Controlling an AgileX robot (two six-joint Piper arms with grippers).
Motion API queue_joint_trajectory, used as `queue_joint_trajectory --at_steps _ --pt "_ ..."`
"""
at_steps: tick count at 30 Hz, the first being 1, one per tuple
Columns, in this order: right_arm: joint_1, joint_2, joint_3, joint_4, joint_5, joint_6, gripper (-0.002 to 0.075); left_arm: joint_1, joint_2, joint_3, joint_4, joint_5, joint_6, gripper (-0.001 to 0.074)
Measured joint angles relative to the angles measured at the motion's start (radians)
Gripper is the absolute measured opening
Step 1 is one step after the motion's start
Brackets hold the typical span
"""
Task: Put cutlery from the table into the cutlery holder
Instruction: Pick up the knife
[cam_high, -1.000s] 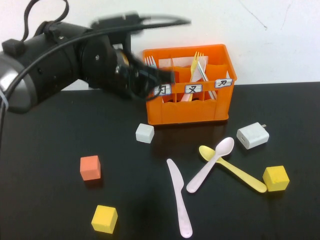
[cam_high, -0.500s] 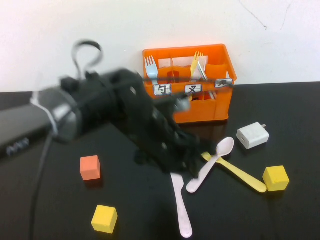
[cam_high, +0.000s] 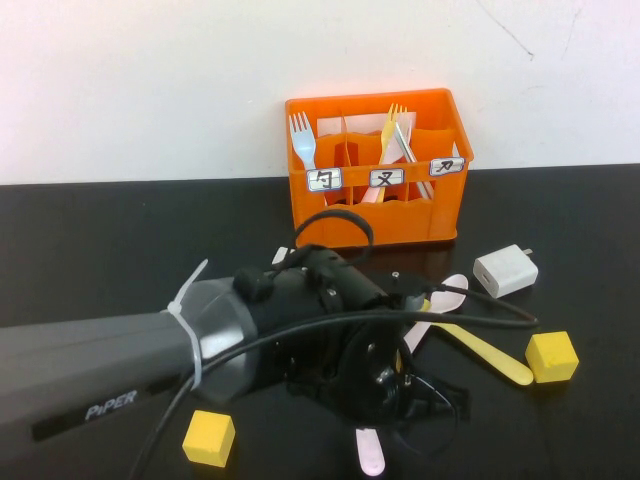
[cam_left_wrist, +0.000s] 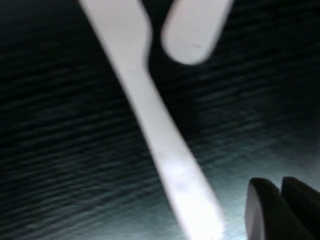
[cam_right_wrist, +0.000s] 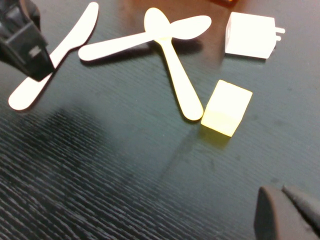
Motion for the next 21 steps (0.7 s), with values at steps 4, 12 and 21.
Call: queue_joint_trajectory --at_steps 4,12,21 --pt "0.000 0.000 0.000 0.002 0.002 0.000 -0.0002 -0.005 0.000 0.000 0.094 0.020 -0.107 0.0212" --pt "0.000 0.000 0.000 0.008 0.002 0.000 -0.0002 0.065 0.002 0.000 0.112 0.025 -0.153 0.0422" --pt "0.000 0.000 0.000 0.014 0.004 0.000 -0.0002 0.083 0.085 0.000 -0.038 0.020 -0.032 0.0433"
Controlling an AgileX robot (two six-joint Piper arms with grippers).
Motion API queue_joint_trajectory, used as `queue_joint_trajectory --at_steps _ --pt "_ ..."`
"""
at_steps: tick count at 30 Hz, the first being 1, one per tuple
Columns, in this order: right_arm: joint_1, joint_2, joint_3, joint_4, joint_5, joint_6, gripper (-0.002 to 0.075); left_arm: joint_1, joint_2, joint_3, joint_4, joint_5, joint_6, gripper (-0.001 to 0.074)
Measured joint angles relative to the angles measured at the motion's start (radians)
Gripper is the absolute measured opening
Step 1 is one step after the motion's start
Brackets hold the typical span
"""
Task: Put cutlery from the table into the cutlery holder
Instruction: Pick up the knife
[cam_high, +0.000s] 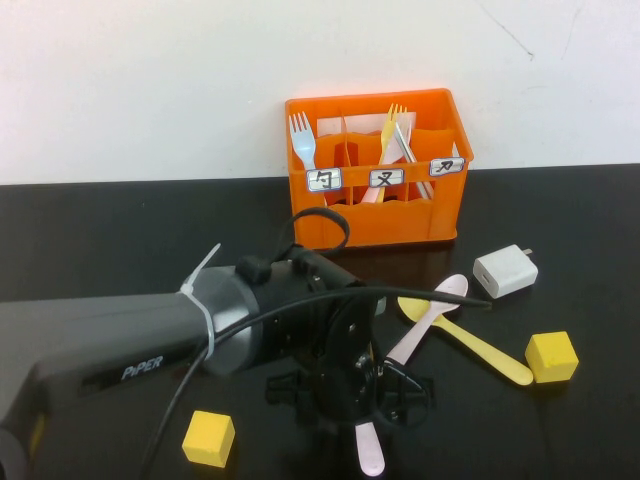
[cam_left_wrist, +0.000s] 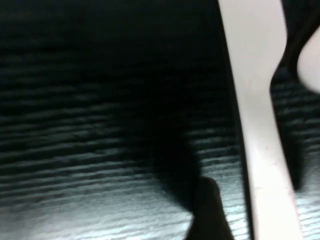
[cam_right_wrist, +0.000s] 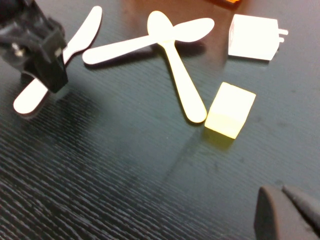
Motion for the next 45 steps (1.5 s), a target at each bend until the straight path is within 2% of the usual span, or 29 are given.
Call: queue_joint_trajectory --at_steps 7,14,17,19,25,28,45 --pt "0.000 0.000 0.000 0.004 0.000 0.000 -0.0002 0.000 0.013 -0.011 -0.011 -0.004 0.023 0.0418" --pt "0.000 0.000 0.000 0.006 0.000 0.000 -0.0002 0.000 0.015 -0.013 -0.007 0.008 0.053 0.0266" --pt "0.000 0.000 0.000 0.006 0.000 0.000 -0.0002 0.000 0.017 -0.015 0.003 0.021 0.055 0.0247" --pt "0.000 0.000 0.000 0.006 0.000 0.000 -0.0002 0.000 0.017 -0.019 0.010 0.025 0.055 0.0256" --pt "0.000 0.000 0.000 0.006 0.000 0.000 -0.0002 0.000 0.029 -0.030 0.014 0.055 0.091 0.0376" --pt "0.000 0.000 0.000 0.007 0.000 0.000 -0.0002 -0.002 0.036 -0.034 0.014 0.061 0.106 0.0405" --pt "0.000 0.000 0.000 0.008 0.000 0.000 -0.0002 -0.003 0.051 -0.039 0.110 0.113 0.052 0.0415"
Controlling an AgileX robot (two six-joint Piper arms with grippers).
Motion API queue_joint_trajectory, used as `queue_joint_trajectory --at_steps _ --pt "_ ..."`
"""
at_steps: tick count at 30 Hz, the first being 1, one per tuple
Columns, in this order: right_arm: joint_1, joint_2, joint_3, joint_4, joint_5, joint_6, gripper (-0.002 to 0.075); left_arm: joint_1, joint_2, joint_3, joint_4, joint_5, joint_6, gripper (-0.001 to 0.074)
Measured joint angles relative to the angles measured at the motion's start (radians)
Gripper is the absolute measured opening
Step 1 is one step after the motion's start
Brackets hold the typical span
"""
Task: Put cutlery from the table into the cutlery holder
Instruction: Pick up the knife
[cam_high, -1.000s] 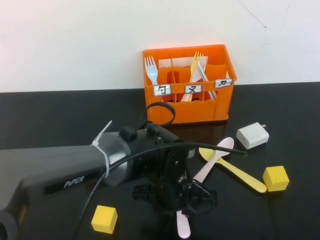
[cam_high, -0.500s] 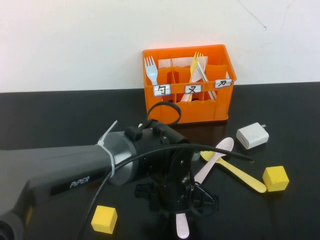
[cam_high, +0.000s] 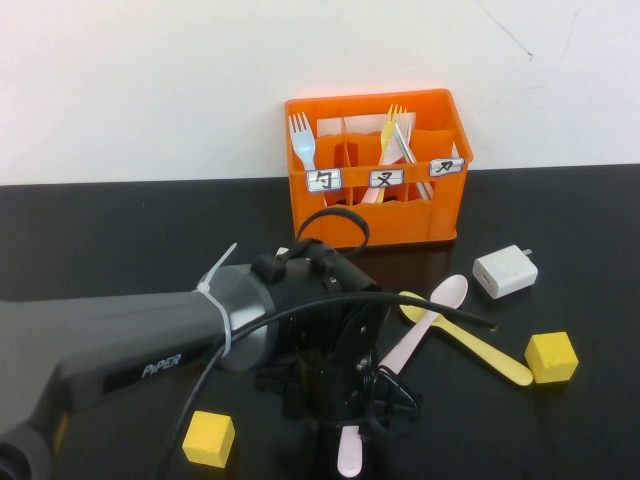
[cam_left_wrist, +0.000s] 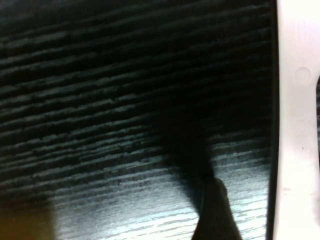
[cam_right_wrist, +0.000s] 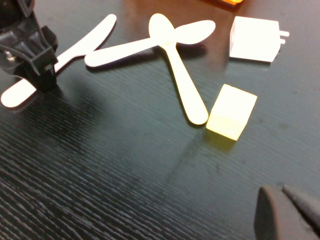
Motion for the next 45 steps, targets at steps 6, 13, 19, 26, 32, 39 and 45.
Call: queue_joint_trajectory --at_steps 6,13,19,26,32,39,45 --pt "0.000 0.000 0.000 0.000 0.000 0.000 -0.0002 0.000 0.000 0.000 -0.008 -0.006 0.039 0.0415" --pt "0.000 0.000 0.000 0.002 0.000 0.000 -0.0002 0.000 0.002 0.000 -0.009 -0.006 0.067 0.0357" --pt "0.000 0.000 0.000 0.001 0.000 0.000 -0.0002 0.000 0.002 0.000 -0.002 0.005 0.078 0.0163" --pt "0.000 0.000 0.000 0.001 0.000 0.000 -0.0002 0.000 -0.008 0.000 -0.006 0.001 0.081 0.0163" --pt "0.000 0.000 0.000 0.004 0.000 0.000 -0.0002 0.002 -0.048 0.020 -0.024 -0.068 0.072 0.0162" --pt "0.000 0.000 0.000 0.004 0.000 0.000 -0.0002 0.002 -0.150 0.022 -0.028 -0.138 0.072 0.0162" --pt "0.000 0.000 0.000 0.004 0.000 0.000 -0.0002 0.002 -0.187 0.022 -0.026 -0.274 0.072 0.0162"
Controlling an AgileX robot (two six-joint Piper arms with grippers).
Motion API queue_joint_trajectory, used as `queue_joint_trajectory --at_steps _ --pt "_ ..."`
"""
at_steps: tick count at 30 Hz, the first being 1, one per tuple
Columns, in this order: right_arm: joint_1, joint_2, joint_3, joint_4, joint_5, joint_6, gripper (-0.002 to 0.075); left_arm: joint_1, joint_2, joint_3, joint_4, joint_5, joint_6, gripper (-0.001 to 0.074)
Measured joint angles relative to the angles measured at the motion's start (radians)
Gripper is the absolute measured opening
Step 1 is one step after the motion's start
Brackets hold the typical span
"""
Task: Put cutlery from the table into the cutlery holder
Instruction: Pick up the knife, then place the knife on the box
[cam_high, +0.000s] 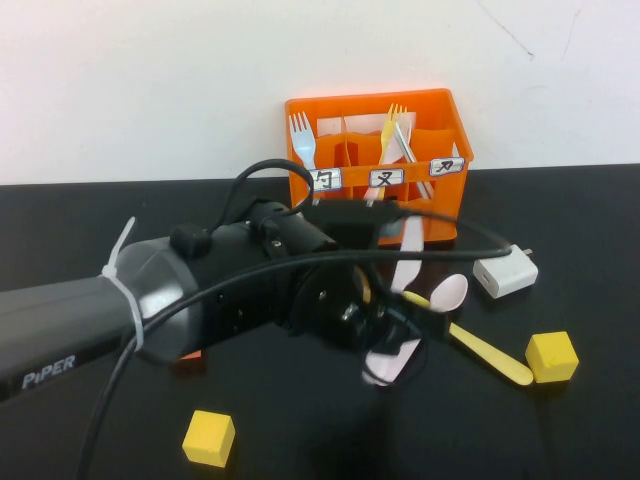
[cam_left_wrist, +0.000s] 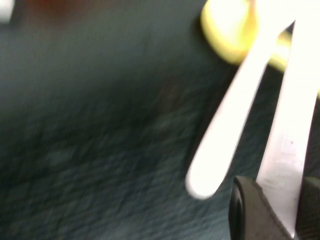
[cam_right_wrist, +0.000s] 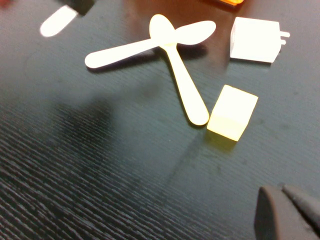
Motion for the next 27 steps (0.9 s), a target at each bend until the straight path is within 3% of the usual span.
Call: queue_joint_trajectory --at_steps 8,14,27 --pt "0.000 0.000 0.000 0.000 0.000 -0.002 -0.0002 0.004 -0.002 0.000 0.057 -0.345 0.000 0.0161" --pt "0.000 0.000 0.000 0.000 0.000 -0.002 -0.0002 0.059 -0.002 0.000 0.088 -0.591 0.000 0.0161" --pt "0.000 0.000 0.000 0.000 0.000 -0.004 -0.0002 0.124 -0.002 0.005 0.092 -0.856 0.000 0.0159"
